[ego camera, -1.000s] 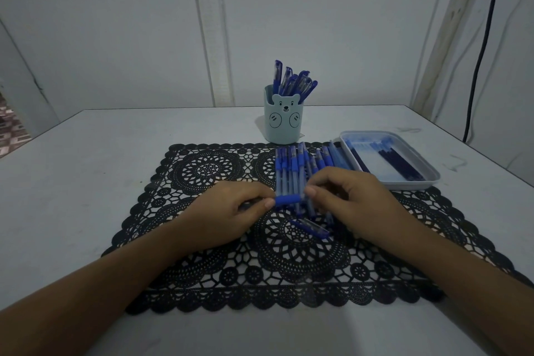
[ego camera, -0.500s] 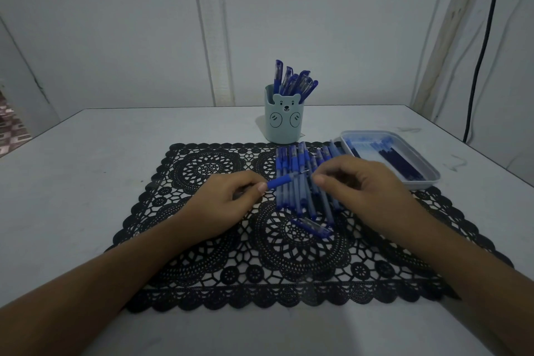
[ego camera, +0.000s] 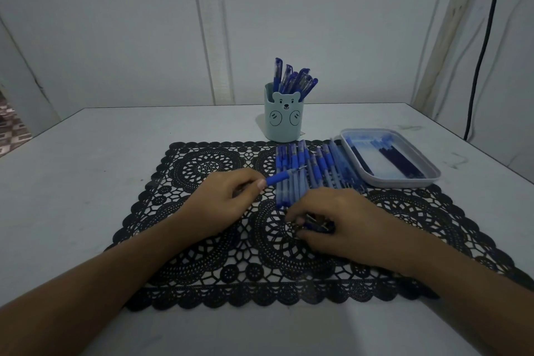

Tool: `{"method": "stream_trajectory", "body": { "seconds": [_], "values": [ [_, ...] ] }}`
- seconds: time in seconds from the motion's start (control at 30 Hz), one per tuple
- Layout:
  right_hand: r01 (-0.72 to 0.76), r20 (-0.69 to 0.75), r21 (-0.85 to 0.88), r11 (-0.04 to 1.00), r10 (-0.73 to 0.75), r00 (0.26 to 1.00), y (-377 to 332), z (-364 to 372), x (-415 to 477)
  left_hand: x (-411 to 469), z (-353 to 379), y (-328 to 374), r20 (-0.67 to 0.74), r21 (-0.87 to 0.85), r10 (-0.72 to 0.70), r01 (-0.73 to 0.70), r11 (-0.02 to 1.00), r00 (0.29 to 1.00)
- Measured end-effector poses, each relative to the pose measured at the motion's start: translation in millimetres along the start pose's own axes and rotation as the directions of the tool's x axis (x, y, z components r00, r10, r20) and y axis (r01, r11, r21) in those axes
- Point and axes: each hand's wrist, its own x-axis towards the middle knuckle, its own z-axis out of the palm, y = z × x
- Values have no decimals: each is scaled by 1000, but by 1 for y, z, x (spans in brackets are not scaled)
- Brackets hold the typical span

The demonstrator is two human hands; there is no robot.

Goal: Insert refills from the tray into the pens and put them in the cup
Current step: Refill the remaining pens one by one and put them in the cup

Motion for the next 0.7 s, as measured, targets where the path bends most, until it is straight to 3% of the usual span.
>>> {"method": "stream_trajectory", "body": {
  "seconds": [0.13,0.27,0.43,0.53,0.63,0.7],
  "values": [
    [-61,-144,92,994,74,987,3,-5,1,0,0,0,1,-3,8,-8,1000,1000],
    [-184,-395,320,929,307,866,5,-11,2,-1,0,-1,25,20,47,-48,999,999],
    [-245,-243,331,911,334,911,1,-6,5,-3,2,-1,67,112,103,-110,988,992],
    [-282,-244,335,899,372,896,2,-9,5,-3,1,-1,82,135,98,-108,985,992],
    [-349,-262,408,843,475,840,13,-19,4,-2,1,-2,48,99,86,-91,991,995],
    [-351,-311,569,744,590,746,26,-25,4,-1,1,-4,9,67,58,-59,996,998]
  ]
}}
